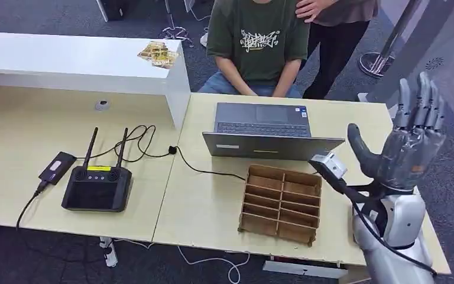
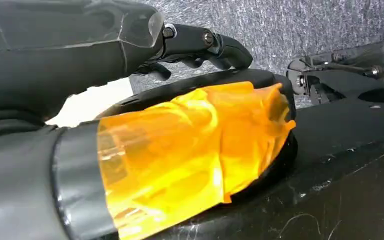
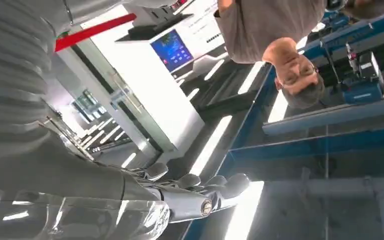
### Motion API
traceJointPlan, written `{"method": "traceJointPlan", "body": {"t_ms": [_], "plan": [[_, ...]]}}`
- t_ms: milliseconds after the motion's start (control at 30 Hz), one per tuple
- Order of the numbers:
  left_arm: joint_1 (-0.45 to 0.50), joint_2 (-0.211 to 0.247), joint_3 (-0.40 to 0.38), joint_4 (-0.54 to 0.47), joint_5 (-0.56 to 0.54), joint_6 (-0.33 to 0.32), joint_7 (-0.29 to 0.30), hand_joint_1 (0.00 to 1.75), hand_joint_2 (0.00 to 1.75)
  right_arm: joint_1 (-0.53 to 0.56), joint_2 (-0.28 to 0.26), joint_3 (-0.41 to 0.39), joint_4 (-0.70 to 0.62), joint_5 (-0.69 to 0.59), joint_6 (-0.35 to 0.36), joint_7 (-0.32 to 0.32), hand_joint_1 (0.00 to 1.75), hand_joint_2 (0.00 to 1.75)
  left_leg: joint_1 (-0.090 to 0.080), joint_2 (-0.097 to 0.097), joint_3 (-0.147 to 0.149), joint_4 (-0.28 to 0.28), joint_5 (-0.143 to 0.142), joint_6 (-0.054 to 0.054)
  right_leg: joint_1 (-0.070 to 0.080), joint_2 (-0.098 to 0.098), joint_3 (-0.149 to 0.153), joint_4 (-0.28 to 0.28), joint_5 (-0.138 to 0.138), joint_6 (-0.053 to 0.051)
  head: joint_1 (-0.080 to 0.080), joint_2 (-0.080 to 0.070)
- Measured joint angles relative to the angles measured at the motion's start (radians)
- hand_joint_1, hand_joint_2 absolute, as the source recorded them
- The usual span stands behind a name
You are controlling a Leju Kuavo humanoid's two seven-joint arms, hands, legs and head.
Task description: Pass the card to the sensor for recognition and then transmit it.
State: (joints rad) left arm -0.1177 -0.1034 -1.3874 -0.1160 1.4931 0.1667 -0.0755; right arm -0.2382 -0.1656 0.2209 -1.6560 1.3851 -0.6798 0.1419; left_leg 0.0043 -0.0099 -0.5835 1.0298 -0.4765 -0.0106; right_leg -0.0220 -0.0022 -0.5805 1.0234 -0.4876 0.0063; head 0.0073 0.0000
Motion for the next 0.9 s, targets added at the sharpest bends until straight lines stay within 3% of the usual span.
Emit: {"method": "traceJointPlan", "body": {"t_ms": [533,900], "plan": [[0.011,-0.010,0.075,0.000,0.000,0.013,-0.014,0.00,0.00,0.348,0.000,0.000,-0.178,0.020,-0.011,0.015,0.00,1.75,0.000,0.000,-0.001,0.000,-0.002,0.001,0.000,0.000,0.000,0.000,-0.002,0.001,0.000,0.000],[0.012,-0.015,0.098,0.000,0.000,0.021,-0.015,0.00,0.00,0.437,0.002,0.000,-0.209,0.018,0.001,0.047,0.00,1.75,0.000,0.000,0.000,0.000,-0.002,0.001,0.000,0.000,0.000,0.000,-0.002,0.001,0.000,0.000]]}}
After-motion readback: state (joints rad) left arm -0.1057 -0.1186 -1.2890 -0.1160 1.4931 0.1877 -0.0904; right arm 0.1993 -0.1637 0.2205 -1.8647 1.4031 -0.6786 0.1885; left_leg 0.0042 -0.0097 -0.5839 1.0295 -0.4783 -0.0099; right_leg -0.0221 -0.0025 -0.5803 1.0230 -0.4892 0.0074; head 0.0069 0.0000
